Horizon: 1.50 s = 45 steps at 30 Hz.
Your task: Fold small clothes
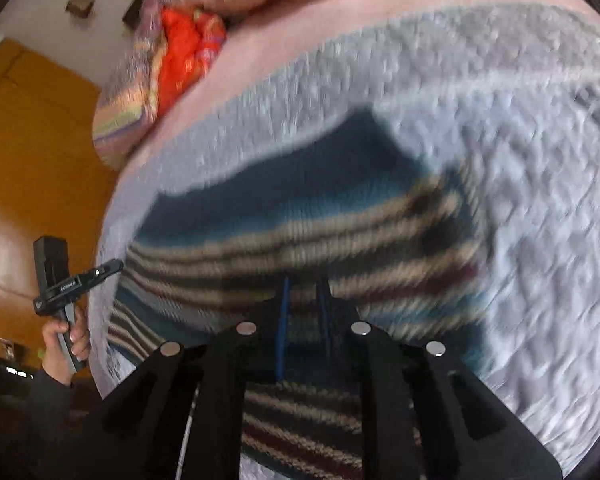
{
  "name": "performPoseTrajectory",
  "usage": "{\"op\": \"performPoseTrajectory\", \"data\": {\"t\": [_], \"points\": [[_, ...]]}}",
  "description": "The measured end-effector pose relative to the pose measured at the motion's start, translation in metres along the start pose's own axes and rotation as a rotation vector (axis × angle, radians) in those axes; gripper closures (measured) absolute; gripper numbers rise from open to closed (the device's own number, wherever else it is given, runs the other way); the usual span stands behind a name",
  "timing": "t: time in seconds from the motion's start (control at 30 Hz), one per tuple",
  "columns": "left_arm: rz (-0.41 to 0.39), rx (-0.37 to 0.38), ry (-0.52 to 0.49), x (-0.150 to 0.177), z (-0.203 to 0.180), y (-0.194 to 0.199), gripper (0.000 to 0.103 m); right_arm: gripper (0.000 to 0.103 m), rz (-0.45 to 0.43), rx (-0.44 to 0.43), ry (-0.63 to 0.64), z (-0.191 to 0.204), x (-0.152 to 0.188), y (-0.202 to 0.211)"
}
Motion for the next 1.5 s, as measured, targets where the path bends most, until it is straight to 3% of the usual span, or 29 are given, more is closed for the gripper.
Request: {"op": "performPoseTrajectory", "data": {"t": [0.07, 0.17, 0.2, 0.27, 0.37, 0.43, 0.5, 0.53, 0.6, 0.67, 0.77, 0.83, 0.87, 0.9, 0.93, 1.0, 1.03, 1.1, 1.13, 1.17, 1.2, 1.27, 1.33, 1.4, 1.47, 1.5], "points": [[0.038, -0.093, -0.005, 0.009, 0.016, -0.015, 0.097, 0.096, 0.021, 0.064, 0.006, -0.009, 0.009, -0.018], [0.028, -0.098, 0.018, 0.011, 0.024, -0.012, 0.101, 0.094, 0.014, 0.071, -0.032, -0.008, 0.006, -0.013], [0.005, -0.081, 0.021, 0.009, 0.018, -0.002, 0.096, 0.088, 0.006, 0.058, -0.016, -0.002, 0.006, -0.005], [-0.028, 0.006, 0.026, 0.013, 0.008, 0.019, 0.095, 0.088, 0.013, -0.006, 0.015, 0.017, 0.018, 0.008], [-0.014, 0.134, -0.014, 0.048, -0.025, 0.037, 0.094, 0.088, 0.079, -0.071, 0.076, 0.051, 0.06, 0.003], [0.04, 0.129, -0.028, 0.078, -0.024, 0.027, 0.094, 0.088, 0.131, -0.069, 0.102, 0.062, 0.081, -0.018], [0.069, 0.047, -0.021, 0.097, -0.01, 0.008, 0.098, 0.096, 0.153, -0.02, 0.113, 0.062, 0.092, -0.037], [0.075, 0.041, -0.01, 0.101, -0.005, 0.003, 0.101, 0.096, 0.148, -0.002, 0.122, 0.063, 0.094, -0.044], [0.063, 0.059, 0.032, 0.101, -0.002, 0.008, 0.101, 0.091, 0.147, -0.013, 0.086, 0.065, 0.087, -0.04], [0.046, 0.115, 0.028, 0.103, -0.011, 0.024, 0.092, 0.089, 0.107, -0.034, 0.114, 0.072, 0.085, -0.013], [0.049, 0.199, -0.025, 0.117, -0.034, 0.042, 0.089, 0.088, 0.047, -0.014, 0.094, 0.052, 0.09, 0.027], [0.07, 0.177, -0.036, 0.128, -0.033, 0.036, 0.089, 0.089, 0.009, 0.058, 0.065, 0.017, 0.095, 0.045], [0.086, 0.142, -0.04, 0.132, -0.027, 0.029, 0.087, 0.089, 0.008, 0.083, 0.039, 0.005, 0.096, 0.047], [0.103, 0.093, -0.028, 0.137, -0.016, 0.02, 0.092, 0.095, 0.011, 0.119, 0.014, -0.011, 0.099, 0.047], [0.101, 0.094, -0.009, 0.139, -0.01, 0.018, 0.095, 0.103, 0.022, 0.157, 0.013, -0.024, 0.103, 0.041], [0.099, 0.113, 0.038, 0.139, 0.001, 0.018, 0.099, 0.103, 0.03, 0.134, -0.026, -0.04, 0.107, 0.044], [0.097, 0.127, 0.045, 0.138, 0.0, 0.023, 0.098, 0.1, 0.023, 0.126, -0.012, -0.034, 0.104, 0.051], [0.065, 0.145, 0.03, 0.134, 0.002, 0.039, 0.078, 0.098, -0.032, 0.134, 0.018, -0.022, 0.101, 0.063], [0.053, 0.136, 0.034, 0.131, 0.0, 0.041, 0.077, 0.098, -0.055, 0.143, 0.004, -0.026, 0.099, 0.068], [0.048, 0.111, 0.038, 0.13, 0.006, 0.044, 0.077, 0.099, -0.064, 0.158, -0.017, -0.036, 0.099, 0.068], [0.059, 0.077, 0.038, 0.131, 0.011, 0.042, 0.086, 0.103, -0.05, 0.177, -0.031, -0.048, 0.099, 0.064], [0.081, 0.081, 0.058, 0.138, 0.017, 0.038, 0.093, 0.103, -0.027, 0.205, -0.026, -0.054, 0.099, 0.052], [0.094, 0.118, 0.074, 0.125, 0.019, 0.047, 0.084, 0.093, -0.044, 0.206, 0.006, -0.032, 0.094, 0.057], [0.054, 0.158, 0.089, 0.112, 0.019, 0.067, 0.056, 0.089, -0.075, 0.216, 0.069, -0.007, 0.089, 0.062], [-0.016, 0.152, 0.102, 0.096, 0.027, 0.092, 0.034, 0.079, -0.092, 0.215, 0.162, 0.026, 0.094, 0.063], [-0.053, 0.128, 0.108, 0.082, 0.038, 0.104, 0.031, 0.068, -0.09, 0.217, 0.199, 0.042, 0.097, 0.059]]}}
Point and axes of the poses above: each gripper's, at about its wrist camera, not at the fingertips, and y roughly against the way its jaws point, z to its left, x to its underside, the point moved 2 cm from there along -y, roughly the way its jaws point, and after that the axes turned 10 degrees about -z, right-handed, at the moved point
